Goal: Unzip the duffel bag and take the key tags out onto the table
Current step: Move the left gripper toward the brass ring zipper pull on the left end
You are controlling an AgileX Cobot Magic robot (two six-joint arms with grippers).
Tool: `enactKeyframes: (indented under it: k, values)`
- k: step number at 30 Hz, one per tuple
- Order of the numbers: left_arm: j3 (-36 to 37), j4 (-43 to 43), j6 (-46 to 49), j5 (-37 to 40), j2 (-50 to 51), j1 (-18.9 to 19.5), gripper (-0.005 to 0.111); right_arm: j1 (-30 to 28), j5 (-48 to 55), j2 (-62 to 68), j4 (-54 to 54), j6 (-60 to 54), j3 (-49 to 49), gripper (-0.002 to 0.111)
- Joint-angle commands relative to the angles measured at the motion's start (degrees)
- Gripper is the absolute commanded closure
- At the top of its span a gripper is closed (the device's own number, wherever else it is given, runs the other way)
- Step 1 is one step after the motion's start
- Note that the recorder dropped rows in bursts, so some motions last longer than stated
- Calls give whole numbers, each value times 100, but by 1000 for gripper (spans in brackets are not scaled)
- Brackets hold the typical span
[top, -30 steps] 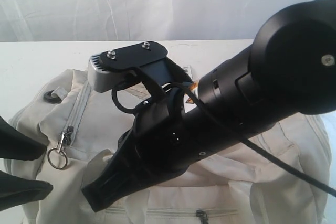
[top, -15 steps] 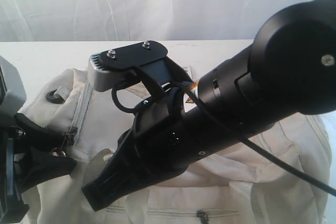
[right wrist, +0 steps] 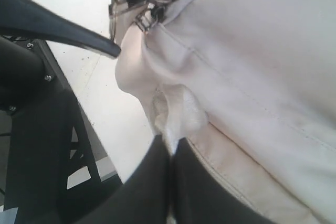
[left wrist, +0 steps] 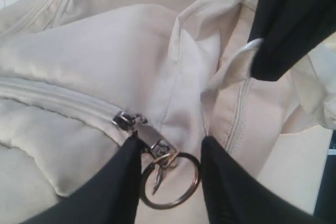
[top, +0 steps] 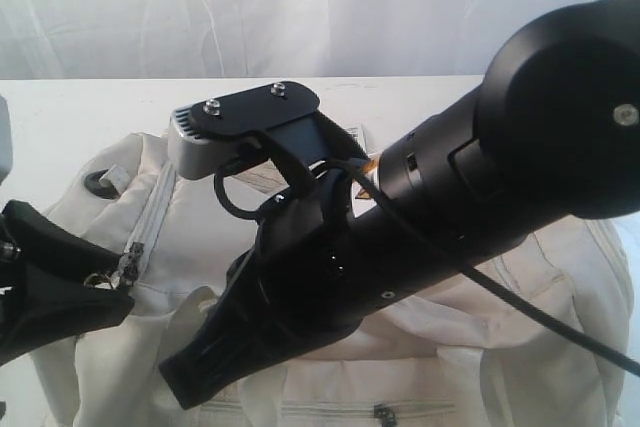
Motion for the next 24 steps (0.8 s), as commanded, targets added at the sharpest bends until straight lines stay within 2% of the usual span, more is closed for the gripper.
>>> enactKeyframes:
  k: [1,8,12,24]
  values:
    - [-198,2,-295,160,-126,-22,107,-6,-18,-34,-32,17,2,108]
    - [-199,2,-602,-323,-126,-22,107,-6,9,-34,-21,17,7,108]
    - [-199,162,-748,-130,-126,-22,107,-6,9,-34,-21,17,7,108]
    - [-517,283,-1079,-385,115,-22,107,-6,20,-34,-21,6,7,108]
